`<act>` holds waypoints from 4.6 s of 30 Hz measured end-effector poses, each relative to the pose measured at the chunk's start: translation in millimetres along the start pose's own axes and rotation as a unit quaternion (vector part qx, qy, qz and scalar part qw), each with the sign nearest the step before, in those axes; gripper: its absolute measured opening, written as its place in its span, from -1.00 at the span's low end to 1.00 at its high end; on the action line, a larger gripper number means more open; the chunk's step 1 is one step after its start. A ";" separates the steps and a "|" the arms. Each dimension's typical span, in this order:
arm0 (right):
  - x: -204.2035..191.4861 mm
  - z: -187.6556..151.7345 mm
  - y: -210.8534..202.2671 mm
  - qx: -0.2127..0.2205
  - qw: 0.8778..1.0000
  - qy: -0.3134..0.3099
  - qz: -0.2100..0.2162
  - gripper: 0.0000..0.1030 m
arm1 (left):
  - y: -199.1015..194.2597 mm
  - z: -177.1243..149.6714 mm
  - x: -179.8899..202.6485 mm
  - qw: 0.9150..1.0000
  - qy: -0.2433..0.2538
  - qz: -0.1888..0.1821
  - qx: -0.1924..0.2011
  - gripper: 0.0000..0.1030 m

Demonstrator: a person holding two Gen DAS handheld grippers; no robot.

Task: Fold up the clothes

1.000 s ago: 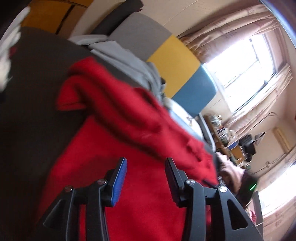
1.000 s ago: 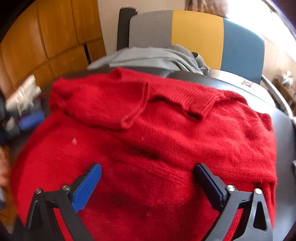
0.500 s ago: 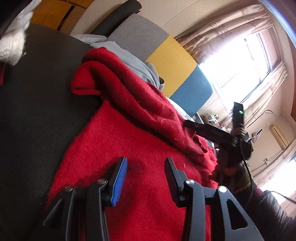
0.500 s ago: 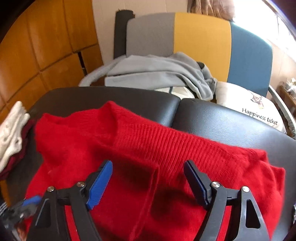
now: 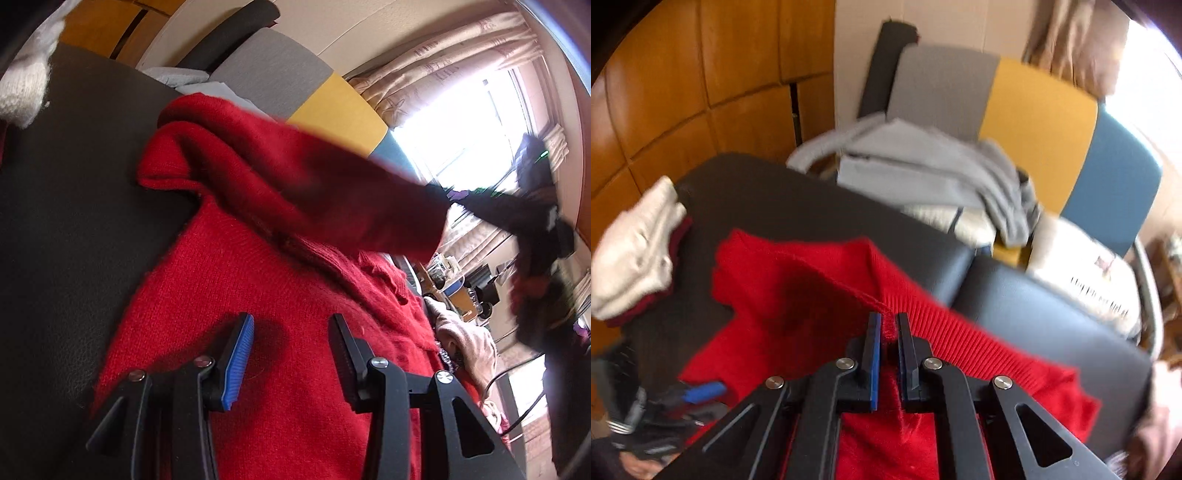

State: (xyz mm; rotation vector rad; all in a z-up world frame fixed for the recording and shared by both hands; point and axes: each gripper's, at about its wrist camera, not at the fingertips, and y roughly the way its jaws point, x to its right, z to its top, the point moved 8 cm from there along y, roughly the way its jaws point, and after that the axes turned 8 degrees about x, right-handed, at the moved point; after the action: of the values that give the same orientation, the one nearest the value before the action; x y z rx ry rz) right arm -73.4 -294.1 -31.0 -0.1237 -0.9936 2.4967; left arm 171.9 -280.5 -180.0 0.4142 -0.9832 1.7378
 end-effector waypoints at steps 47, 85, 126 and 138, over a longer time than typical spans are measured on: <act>38.5 -145.0 53.2 -0.069 0.981 0.157 0.088 -0.59 | 80.9 153.2 -98.2 0.967 -0.249 0.033 -0.037 -0.28; 12.7 -157.2 41.0 -0.055 0.985 0.131 0.098 -0.82 | 81.9 169.4 -80.8 0.978 -0.142 0.143 -0.060 -0.90; 146.4 -241.4 -27.3 0.041 0.906 0.414 0.074 -0.10 | 83.8 85.6 -48.1 0.976 -0.207 -0.003 -0.062 -0.11; 118.6 -151.7 -87.2 0.107 0.972 0.207 -0.018 -0.75 | 74.1 117.5 -56.0 0.976 -0.216 -0.011 0.026 -0.91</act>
State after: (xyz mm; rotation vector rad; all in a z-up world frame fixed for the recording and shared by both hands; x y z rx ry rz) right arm -110.4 -90.7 -74.7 -0.5280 -0.5468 2.3858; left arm 105.9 -414.9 -178.1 0.8583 -1.2332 1.6904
